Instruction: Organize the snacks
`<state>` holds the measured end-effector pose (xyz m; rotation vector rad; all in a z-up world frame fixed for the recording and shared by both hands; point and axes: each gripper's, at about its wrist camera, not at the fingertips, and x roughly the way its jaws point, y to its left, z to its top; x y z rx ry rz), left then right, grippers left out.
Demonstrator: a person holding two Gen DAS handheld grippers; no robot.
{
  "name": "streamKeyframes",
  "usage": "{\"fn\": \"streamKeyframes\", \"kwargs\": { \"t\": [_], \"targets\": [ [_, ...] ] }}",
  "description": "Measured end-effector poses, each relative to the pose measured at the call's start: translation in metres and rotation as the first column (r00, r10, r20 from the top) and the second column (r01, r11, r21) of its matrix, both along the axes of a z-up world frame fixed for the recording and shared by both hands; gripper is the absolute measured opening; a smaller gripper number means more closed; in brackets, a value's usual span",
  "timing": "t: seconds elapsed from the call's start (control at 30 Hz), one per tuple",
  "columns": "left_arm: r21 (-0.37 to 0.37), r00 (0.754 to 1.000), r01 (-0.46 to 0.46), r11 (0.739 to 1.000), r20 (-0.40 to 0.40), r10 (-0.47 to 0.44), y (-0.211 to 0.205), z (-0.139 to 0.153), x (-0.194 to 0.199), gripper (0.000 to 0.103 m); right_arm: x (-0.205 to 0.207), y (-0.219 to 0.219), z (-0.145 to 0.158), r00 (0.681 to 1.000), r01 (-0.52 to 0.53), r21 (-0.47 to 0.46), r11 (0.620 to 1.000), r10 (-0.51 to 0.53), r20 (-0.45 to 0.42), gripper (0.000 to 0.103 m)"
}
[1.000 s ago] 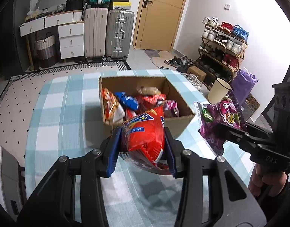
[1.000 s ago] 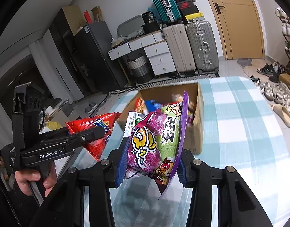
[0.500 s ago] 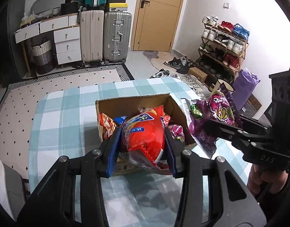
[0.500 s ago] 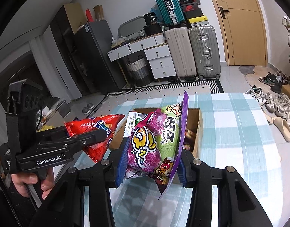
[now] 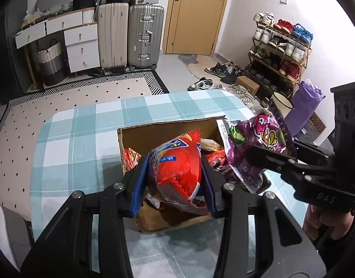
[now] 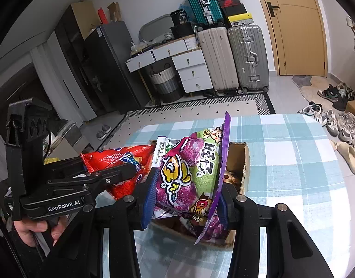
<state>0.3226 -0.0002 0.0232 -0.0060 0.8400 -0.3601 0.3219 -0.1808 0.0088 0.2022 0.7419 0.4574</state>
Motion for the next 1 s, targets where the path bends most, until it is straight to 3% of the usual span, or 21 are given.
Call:
{"fn": "streamKeyframes", "kwargs": {
  "t": [0.27, 0.3, 0.4, 0.47, 0.73, 1.0],
  "targets": [
    [-0.01, 1.0, -0.003, 1.0, -0.004, 0.003, -0.001, -0.012, 0.025, 0.042, 0.022, 0.006, -0.019, 1.0, -0.017, -0.02, 1.0, 0.017, -0.015, 0.047],
    [-0.003, 1.0, -0.013, 1.0, -0.003, 0.013, -0.001, -0.012, 0.027, 0.049, 0.024, 0.007, -0.02, 1.0, -0.015, -0.028, 0.999, 0.015, -0.013, 0.052],
    [-0.001, 1.0, -0.012, 1.0, 0.015, 0.012, -0.001, -0.008, 0.028, 0.061, 0.021, 0.007, -0.017, 1.0, 0.003, -0.061, 0.998, -0.001, 0.03, 0.085],
    [0.014, 0.999, -0.015, 1.0, 0.033, 0.015, -0.001, -0.006, 0.026, 0.069, 0.015, 0.003, -0.014, 0.998, 0.012, -0.07, 0.997, -0.007, 0.067, 0.086],
    [0.033, 0.997, -0.049, 0.998, 0.055, 0.047, 0.003, 0.001, 0.012, 0.07, -0.01, -0.007, 0.001, 0.993, 0.015, -0.062, 0.998, -0.008, 0.118, 0.086],
    [0.043, 0.992, -0.079, 0.996, 0.107, 0.074, 0.007, 0.02, -0.026, 0.071, -0.041, -0.011, 0.02, 0.985, 0.025, -0.059, 0.998, -0.014, 0.173, 0.086]
  ]
}}
